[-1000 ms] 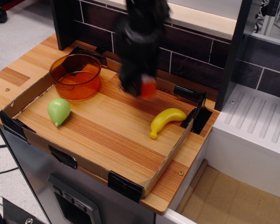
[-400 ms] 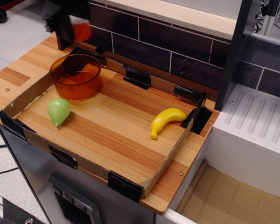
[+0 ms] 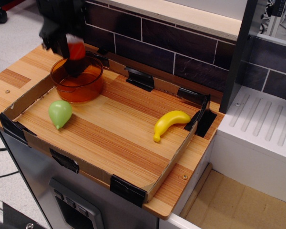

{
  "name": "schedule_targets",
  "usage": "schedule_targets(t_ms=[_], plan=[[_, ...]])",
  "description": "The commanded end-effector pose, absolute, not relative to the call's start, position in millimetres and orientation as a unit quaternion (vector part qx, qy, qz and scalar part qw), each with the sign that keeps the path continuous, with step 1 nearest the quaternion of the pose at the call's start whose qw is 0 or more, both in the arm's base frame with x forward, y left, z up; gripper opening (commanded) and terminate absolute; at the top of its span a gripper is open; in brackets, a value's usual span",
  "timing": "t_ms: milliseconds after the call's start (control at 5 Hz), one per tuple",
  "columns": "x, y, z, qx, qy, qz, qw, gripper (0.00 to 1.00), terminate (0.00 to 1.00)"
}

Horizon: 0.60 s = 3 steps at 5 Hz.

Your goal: Put sushi in pot

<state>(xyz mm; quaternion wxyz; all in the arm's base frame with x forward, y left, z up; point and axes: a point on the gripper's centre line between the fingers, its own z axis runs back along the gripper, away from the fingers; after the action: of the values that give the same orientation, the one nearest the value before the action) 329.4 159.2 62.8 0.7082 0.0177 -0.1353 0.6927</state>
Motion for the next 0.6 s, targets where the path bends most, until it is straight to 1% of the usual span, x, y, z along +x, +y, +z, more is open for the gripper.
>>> schedule_targets(t_ms=[0,200,400], plan=[[330,156,74,0.009,-0.166,0.680,0.714,0.00,0.00],[324,152,77,0.013,-0.165,0.677,0.718,1.00,0.00],[326,153,87,0.008,-0.170,0.687,0.706,1.00,0.00]])
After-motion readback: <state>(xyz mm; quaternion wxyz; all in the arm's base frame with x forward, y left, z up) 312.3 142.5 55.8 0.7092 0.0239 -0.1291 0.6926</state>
